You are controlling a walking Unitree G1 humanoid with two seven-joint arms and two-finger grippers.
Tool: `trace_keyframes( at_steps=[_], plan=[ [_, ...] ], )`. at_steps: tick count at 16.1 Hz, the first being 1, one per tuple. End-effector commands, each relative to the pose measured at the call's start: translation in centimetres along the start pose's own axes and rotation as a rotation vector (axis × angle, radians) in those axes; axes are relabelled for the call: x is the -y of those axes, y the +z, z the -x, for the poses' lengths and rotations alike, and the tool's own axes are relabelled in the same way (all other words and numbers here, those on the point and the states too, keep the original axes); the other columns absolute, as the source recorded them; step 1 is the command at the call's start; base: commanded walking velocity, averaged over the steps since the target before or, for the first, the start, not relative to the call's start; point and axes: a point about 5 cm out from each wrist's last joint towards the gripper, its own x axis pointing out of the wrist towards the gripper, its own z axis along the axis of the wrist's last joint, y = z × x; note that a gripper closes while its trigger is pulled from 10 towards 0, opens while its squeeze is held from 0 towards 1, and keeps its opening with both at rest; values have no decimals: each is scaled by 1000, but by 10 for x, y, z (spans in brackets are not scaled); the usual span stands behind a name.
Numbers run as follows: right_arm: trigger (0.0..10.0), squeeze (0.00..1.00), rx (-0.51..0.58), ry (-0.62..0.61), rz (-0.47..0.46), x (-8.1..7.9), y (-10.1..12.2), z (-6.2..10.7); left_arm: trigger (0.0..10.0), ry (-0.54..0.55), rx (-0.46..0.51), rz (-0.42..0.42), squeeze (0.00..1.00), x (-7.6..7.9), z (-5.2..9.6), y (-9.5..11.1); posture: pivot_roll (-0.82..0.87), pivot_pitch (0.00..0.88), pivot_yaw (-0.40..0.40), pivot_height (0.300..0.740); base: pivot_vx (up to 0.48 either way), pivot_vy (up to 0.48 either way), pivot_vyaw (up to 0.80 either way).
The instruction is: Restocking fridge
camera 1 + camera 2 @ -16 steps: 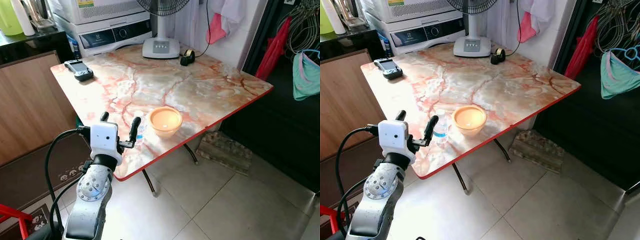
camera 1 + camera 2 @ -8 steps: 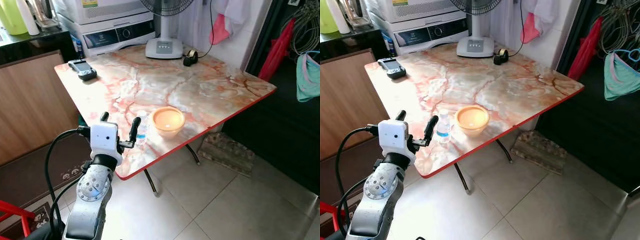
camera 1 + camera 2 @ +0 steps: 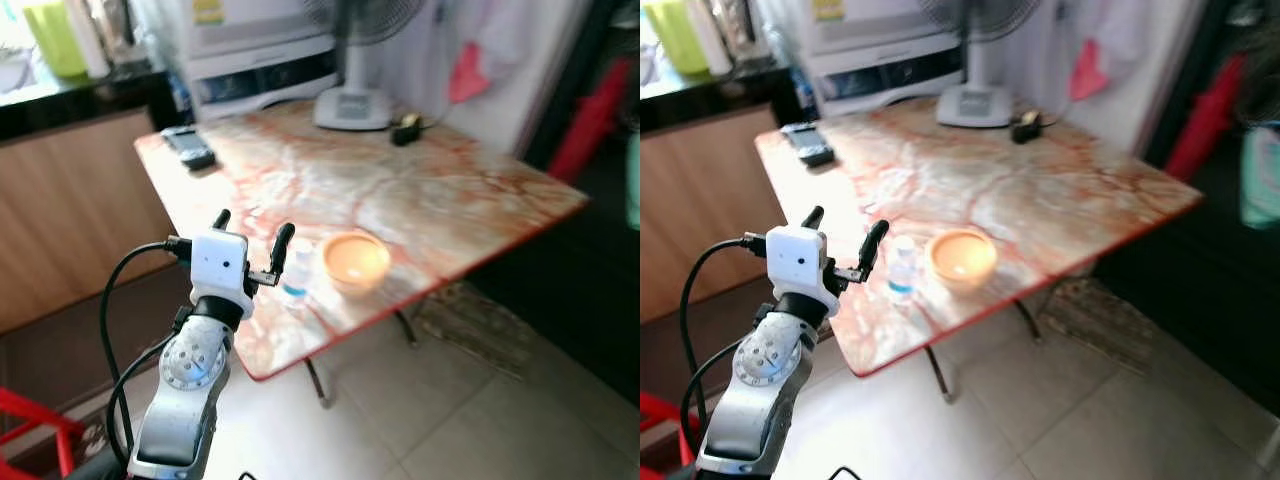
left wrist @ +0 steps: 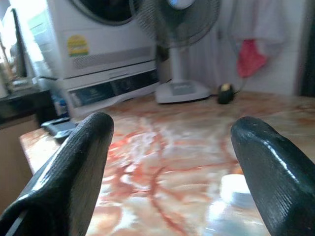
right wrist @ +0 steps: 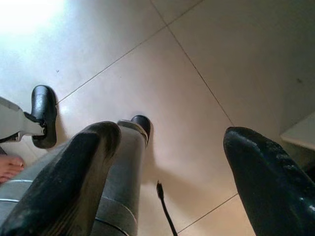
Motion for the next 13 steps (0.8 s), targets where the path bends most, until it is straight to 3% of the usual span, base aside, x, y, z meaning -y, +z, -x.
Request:
trace_keyframes(
  at_steps=[1,9,13],
  plan=[
    [10000,0,-11,4,-2,-1,-1,0,10000,-2,3,-5,0,1,-3,3,138,0,-12,740,319,0,0],
    [10000,0,-4,9,6,0,2,-1,10000,2,9,-5,0,1,-4,5,148,0,-21,740,322,0,0],
    [10000,0,-3,18,13,-2,3,-1,10000,-10,5,4,0,9,4,10,165,0,-24,740,0,0,0]
  ],
)
